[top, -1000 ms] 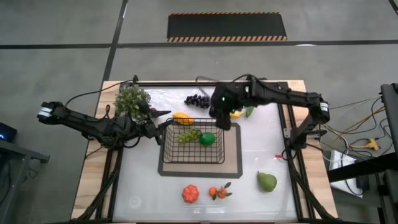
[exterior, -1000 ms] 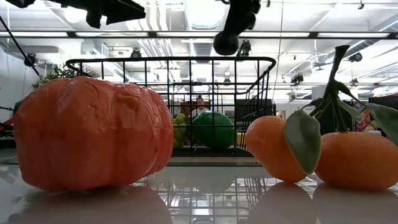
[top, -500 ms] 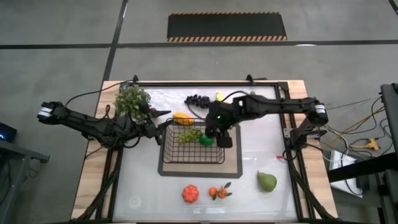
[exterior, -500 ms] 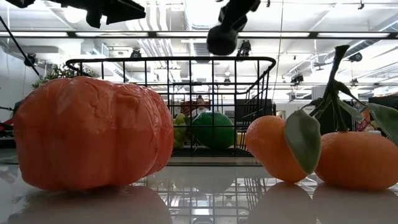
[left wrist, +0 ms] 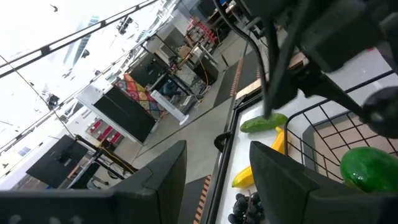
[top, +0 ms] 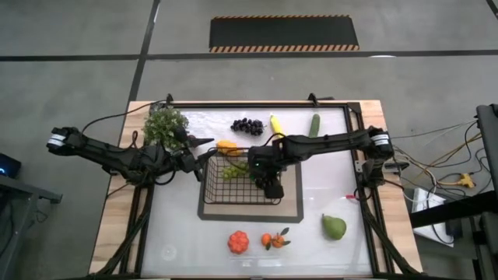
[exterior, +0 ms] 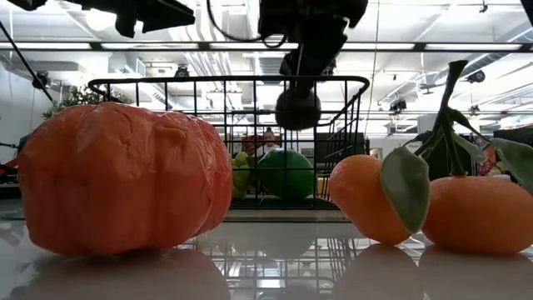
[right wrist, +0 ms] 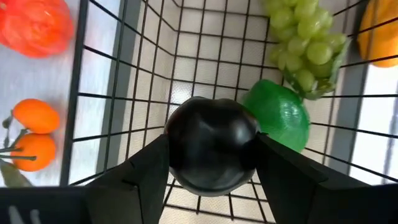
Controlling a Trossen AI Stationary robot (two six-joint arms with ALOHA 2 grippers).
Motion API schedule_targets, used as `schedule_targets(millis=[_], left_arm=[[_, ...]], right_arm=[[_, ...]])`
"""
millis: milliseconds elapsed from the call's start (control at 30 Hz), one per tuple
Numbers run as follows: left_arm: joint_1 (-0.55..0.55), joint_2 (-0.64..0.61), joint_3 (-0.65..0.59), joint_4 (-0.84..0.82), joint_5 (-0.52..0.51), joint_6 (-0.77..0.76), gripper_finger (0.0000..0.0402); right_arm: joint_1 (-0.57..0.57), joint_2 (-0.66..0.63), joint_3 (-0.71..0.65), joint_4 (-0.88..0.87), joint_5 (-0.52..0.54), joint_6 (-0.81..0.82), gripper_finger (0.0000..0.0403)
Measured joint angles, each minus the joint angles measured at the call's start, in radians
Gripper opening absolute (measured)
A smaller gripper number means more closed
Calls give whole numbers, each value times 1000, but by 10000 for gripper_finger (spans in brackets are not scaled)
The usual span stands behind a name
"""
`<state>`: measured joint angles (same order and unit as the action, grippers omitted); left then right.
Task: Build produce basket
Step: Put the black plum into the black wire basket, then put the black grapes into the black wire basket
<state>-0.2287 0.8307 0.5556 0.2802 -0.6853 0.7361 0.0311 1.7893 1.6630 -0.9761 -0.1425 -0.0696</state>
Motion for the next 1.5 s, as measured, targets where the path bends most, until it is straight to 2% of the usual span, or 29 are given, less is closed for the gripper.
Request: schedule_targets(millis=[133, 267, 800, 1033, 1233, 1500], left_arm=[[0, 0, 0, 0, 0, 0, 160], [0, 0, 0, 0, 0, 0, 160], [0, 0, 0, 0, 0, 0, 160], [0, 0, 0, 0, 0, 0, 160], [0, 0, 0, 0, 0, 0, 160], [0, 0, 0, 0, 0, 0, 160]], right_arm=[[2, 26, -1, -12, -1, 1, 205], [2, 35, -1, -21, -48, 2, 205], [2, 36, -1, -45, -44, 34, 209], [3, 36, -1, -64, -13, 2, 226], [1, 36, -1, -57, -10, 51, 232], [1, 36, -1, -58, -4, 60, 284]])
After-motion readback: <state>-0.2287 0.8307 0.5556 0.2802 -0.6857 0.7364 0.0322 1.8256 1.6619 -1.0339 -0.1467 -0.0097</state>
